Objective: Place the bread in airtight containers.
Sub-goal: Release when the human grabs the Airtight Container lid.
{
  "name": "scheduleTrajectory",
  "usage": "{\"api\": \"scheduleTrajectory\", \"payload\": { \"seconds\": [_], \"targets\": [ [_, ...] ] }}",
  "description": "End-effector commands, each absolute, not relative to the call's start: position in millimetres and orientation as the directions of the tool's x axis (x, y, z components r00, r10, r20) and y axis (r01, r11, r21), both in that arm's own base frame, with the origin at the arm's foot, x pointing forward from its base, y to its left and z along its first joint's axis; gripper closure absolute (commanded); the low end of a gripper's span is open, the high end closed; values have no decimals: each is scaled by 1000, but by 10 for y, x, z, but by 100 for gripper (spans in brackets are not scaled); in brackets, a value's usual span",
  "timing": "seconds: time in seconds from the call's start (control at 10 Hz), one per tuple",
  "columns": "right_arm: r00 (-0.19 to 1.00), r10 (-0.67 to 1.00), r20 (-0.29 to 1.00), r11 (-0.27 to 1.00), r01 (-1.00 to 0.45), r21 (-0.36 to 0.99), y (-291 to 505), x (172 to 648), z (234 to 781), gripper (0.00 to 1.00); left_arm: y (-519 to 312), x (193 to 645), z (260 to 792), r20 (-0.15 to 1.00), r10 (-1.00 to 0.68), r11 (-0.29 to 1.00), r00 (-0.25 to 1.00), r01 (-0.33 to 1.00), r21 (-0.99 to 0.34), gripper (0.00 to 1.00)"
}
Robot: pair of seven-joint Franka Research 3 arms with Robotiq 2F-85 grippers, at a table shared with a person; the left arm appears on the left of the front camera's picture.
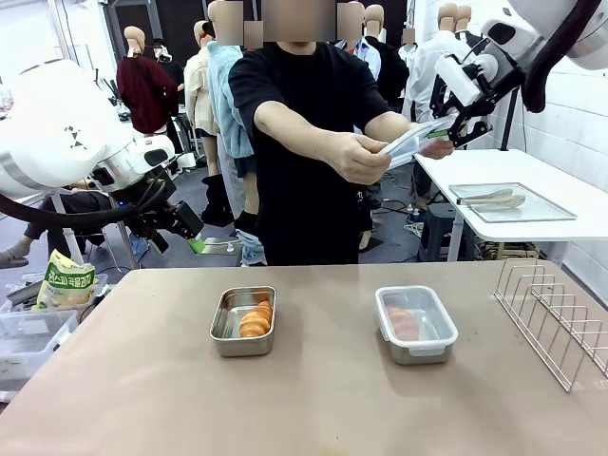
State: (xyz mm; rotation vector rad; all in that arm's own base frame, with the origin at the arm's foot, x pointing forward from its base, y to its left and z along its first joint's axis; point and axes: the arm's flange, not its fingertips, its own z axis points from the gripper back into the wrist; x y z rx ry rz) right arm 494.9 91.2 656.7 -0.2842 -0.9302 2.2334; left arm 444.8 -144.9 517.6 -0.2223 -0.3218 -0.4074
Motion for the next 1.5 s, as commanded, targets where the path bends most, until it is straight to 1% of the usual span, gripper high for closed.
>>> {"api": "scheduleTrajectory", "payload": {
  "seconds": [0.0, 1.4],
  "targets": [
    [-738, 673, 60, -504, -516, -693, 913, 4938, 6584, 100, -1444, 4453, 5189, 352, -349, 896, 868, 419, -146, 0],
    [-738, 673, 60, -504, -516, -693, 913, 4938, 6584, 100, -1444, 4453, 5189, 352, -349, 896, 868, 419, -146, 0]
  ]
}}
